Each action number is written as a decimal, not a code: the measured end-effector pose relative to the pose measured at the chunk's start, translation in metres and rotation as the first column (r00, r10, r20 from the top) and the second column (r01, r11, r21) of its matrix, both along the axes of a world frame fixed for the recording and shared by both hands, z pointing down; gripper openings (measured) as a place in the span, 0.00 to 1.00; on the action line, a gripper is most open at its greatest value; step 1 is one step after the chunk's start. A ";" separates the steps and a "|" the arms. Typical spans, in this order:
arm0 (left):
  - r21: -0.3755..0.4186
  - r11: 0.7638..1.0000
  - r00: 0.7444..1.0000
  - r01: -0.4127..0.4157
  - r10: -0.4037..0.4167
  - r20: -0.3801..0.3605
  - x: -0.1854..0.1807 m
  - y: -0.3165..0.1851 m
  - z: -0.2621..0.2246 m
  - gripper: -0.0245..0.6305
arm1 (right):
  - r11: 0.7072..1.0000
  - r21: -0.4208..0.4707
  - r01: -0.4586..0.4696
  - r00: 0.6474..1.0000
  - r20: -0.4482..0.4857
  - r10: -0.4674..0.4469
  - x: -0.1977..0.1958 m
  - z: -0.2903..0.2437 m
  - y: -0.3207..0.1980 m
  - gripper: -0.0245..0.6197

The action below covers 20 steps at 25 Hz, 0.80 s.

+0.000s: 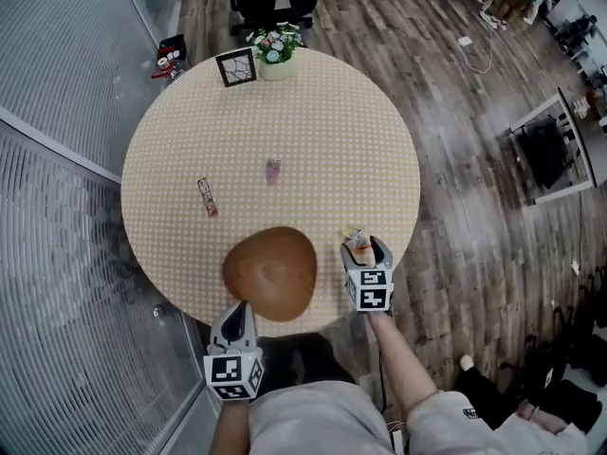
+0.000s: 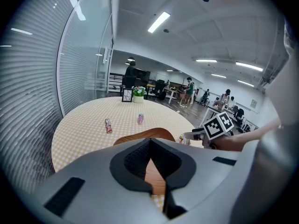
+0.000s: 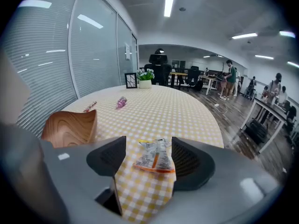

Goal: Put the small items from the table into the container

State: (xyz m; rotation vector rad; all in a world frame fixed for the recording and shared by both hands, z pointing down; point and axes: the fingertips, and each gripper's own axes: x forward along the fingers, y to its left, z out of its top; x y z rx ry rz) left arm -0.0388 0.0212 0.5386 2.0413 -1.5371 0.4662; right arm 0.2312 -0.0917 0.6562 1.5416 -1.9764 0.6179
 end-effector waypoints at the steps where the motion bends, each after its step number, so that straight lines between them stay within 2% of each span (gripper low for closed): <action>1: -0.003 1.000 1.000 0.007 -0.007 0.003 0.000 -0.001 0.001 0.05 | 1.000 -0.019 -0.006 1.000 -0.004 0.006 0.005 0.008 -0.005 0.46; 8: -0.022 0.999 0.999 0.042 -0.041 0.022 -0.005 -0.003 0.008 0.05 | 0.991 -0.135 0.012 1.000 -0.005 -0.012 0.009 0.050 -0.025 0.46; 13: -0.025 0.998 0.998 0.055 -0.055 0.025 -0.008 -0.001 0.009 0.05 | 0.985 -0.173 0.007 0.999 -0.040 -0.014 0.011 0.064 -0.027 0.46; 17: -0.022 0.998 0.998 0.061 -0.060 0.025 -0.013 0.001 0.008 0.05 | 0.982 -0.189 0.013 0.999 -0.045 -0.022 0.011 0.066 -0.025 0.36; 20: 0.000 0.998 0.998 0.055 -0.055 0.008 -0.014 0.002 0.004 0.05 | 0.986 -0.162 0.028 0.998 -0.043 -0.035 0.009 0.058 -0.022 0.32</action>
